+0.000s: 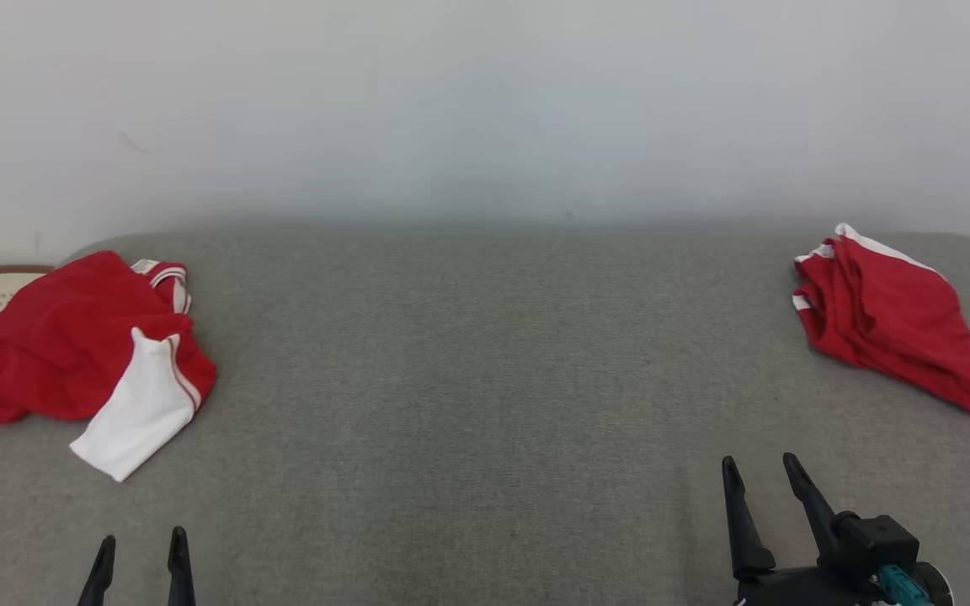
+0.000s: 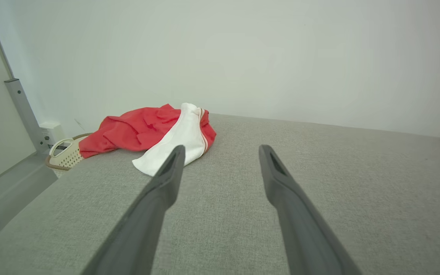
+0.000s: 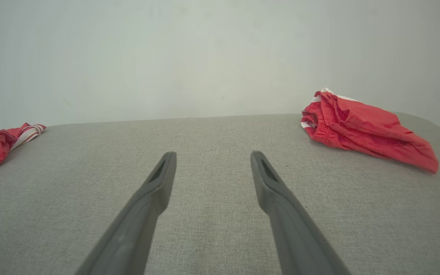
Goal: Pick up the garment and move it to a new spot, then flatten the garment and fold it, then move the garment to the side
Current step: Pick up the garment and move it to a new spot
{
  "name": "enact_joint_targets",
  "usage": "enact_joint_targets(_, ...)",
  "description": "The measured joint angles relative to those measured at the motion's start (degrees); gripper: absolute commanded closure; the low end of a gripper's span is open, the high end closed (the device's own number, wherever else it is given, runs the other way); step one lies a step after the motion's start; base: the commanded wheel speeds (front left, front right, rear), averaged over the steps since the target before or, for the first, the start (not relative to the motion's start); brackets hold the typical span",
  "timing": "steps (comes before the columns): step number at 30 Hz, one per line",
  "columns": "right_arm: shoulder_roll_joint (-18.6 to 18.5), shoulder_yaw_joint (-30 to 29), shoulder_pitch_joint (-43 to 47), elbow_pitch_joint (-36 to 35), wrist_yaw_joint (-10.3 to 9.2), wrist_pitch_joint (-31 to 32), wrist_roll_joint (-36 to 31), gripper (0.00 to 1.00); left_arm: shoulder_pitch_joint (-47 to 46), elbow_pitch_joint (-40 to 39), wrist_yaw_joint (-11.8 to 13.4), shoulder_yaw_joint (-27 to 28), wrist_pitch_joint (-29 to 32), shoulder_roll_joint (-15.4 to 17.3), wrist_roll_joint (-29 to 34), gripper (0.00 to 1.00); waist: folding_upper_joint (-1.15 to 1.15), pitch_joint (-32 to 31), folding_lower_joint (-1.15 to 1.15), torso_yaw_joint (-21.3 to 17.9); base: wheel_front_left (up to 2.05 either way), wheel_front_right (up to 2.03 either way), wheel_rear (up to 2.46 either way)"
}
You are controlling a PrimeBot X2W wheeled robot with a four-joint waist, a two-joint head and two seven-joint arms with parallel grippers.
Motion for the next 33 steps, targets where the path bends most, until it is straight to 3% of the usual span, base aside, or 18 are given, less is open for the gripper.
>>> enact_joint_targets(33,0.04,3.09,-0.2,0.2,0.0,0.0,2.4,0.0,0.14,-0.04,1.05,0.88,0.0,1.25,-0.36,0.0,0.0,-0.25,0.0,20.0,0.0,0.0,0.0)
